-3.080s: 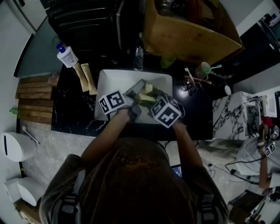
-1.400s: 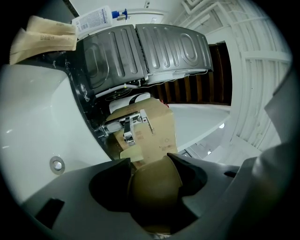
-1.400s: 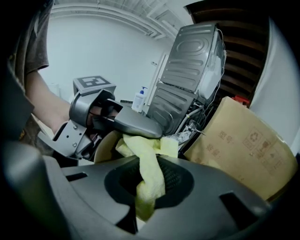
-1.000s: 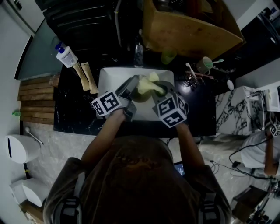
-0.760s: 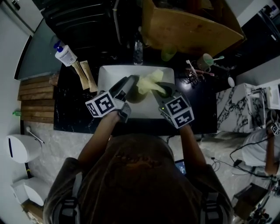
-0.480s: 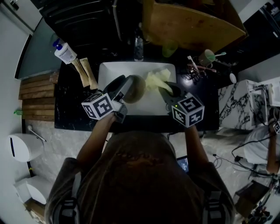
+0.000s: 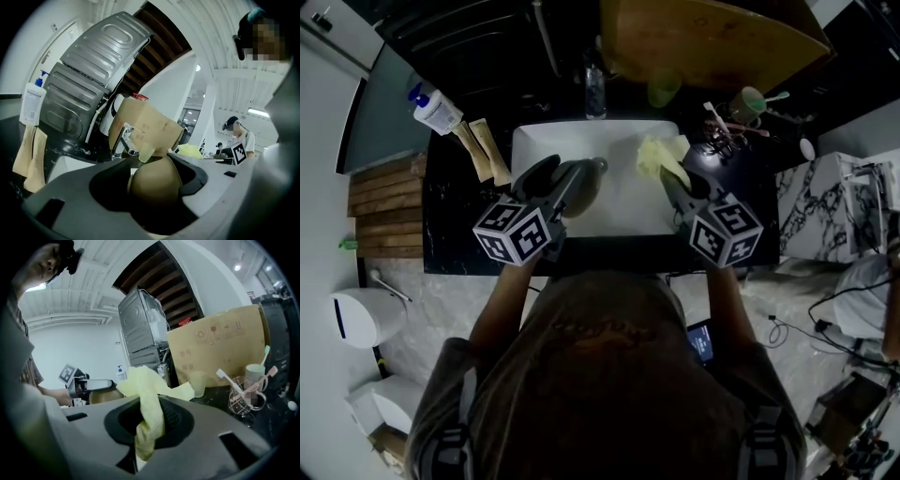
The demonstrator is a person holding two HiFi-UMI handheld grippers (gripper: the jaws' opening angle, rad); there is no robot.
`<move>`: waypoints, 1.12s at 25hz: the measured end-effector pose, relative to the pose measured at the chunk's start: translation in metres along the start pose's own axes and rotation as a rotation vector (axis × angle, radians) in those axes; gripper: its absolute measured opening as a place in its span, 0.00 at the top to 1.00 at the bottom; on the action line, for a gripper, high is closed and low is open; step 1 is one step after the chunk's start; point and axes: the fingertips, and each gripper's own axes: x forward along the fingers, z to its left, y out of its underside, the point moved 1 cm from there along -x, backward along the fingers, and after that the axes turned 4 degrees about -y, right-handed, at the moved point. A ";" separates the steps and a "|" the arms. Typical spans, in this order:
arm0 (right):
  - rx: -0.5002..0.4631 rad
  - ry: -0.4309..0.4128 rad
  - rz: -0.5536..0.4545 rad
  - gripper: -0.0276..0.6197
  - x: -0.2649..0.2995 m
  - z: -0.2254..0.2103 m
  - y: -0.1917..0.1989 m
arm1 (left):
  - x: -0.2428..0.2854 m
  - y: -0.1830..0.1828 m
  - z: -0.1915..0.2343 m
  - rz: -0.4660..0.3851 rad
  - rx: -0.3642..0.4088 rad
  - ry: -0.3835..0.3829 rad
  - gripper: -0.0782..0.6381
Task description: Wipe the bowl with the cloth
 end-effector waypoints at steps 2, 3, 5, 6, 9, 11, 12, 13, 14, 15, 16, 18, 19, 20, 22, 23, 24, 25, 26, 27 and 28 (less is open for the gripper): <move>0.013 -0.008 -0.021 0.91 -0.001 0.001 -0.002 | -0.001 -0.003 0.000 -0.004 0.032 -0.014 0.55; 0.023 -0.014 -0.038 0.91 -0.002 0.002 -0.003 | -0.001 -0.005 0.001 -0.006 0.055 -0.025 0.55; 0.040 -0.024 -0.066 0.91 -0.004 0.003 -0.005 | -0.001 -0.008 0.003 -0.011 0.106 -0.053 0.55; 0.046 -0.027 -0.075 0.91 -0.005 0.003 -0.004 | -0.001 -0.009 0.005 -0.012 0.128 -0.068 0.55; 0.061 -0.029 -0.093 0.91 -0.008 0.001 0.000 | 0.002 -0.010 0.012 -0.015 0.178 -0.117 0.55; 0.072 -0.034 -0.103 0.91 -0.008 0.001 0.003 | 0.002 -0.011 0.016 -0.019 0.220 -0.153 0.55; 0.076 -0.037 -0.107 0.91 -0.009 0.001 0.004 | 0.002 -0.012 0.018 -0.021 0.249 -0.171 0.55; 0.078 -0.039 -0.111 0.91 -0.009 0.001 0.004 | 0.002 -0.013 0.018 -0.022 0.282 -0.187 0.55; 0.079 -0.042 -0.117 0.91 -0.010 0.001 0.003 | 0.002 -0.013 0.018 -0.022 0.312 -0.200 0.55; 0.080 -0.046 -0.123 0.91 -0.010 0.001 0.002 | 0.002 -0.014 0.017 -0.021 0.336 -0.208 0.55; 0.080 -0.051 -0.131 0.91 -0.010 0.002 0.000 | 0.002 -0.014 0.016 -0.020 0.351 -0.212 0.55; 0.079 -0.060 -0.147 0.91 -0.009 0.004 -0.002 | 0.003 -0.014 0.015 -0.020 0.361 -0.210 0.55; 0.077 -0.064 -0.153 0.91 -0.009 0.005 -0.003 | 0.003 -0.014 0.014 -0.020 0.362 -0.208 0.55; 0.075 -0.067 -0.158 0.91 -0.008 0.005 -0.004 | 0.004 -0.015 0.013 -0.022 0.364 -0.205 0.55; 0.068 -0.069 -0.165 0.91 -0.007 0.006 -0.006 | 0.004 -0.016 0.011 -0.024 0.370 -0.200 0.55; 0.063 -0.069 -0.167 0.91 -0.007 0.007 -0.006 | 0.005 -0.016 0.009 -0.024 0.372 -0.196 0.55; 0.059 -0.070 -0.168 0.91 -0.006 0.007 -0.006 | 0.006 -0.016 0.008 -0.024 0.374 -0.192 0.55; 0.056 -0.071 -0.169 0.91 -0.006 0.007 -0.007 | 0.006 -0.016 0.007 -0.023 0.374 -0.190 0.55; 0.054 -0.073 -0.169 0.91 -0.005 0.008 -0.007 | 0.007 -0.015 0.007 -0.021 0.373 -0.189 0.55; 0.054 -0.073 -0.169 0.91 -0.005 0.008 -0.007 | 0.007 -0.014 0.006 -0.019 0.373 -0.189 0.55; 0.054 -0.073 -0.171 0.91 -0.004 0.008 -0.007 | 0.007 -0.013 0.006 -0.016 0.375 -0.189 0.55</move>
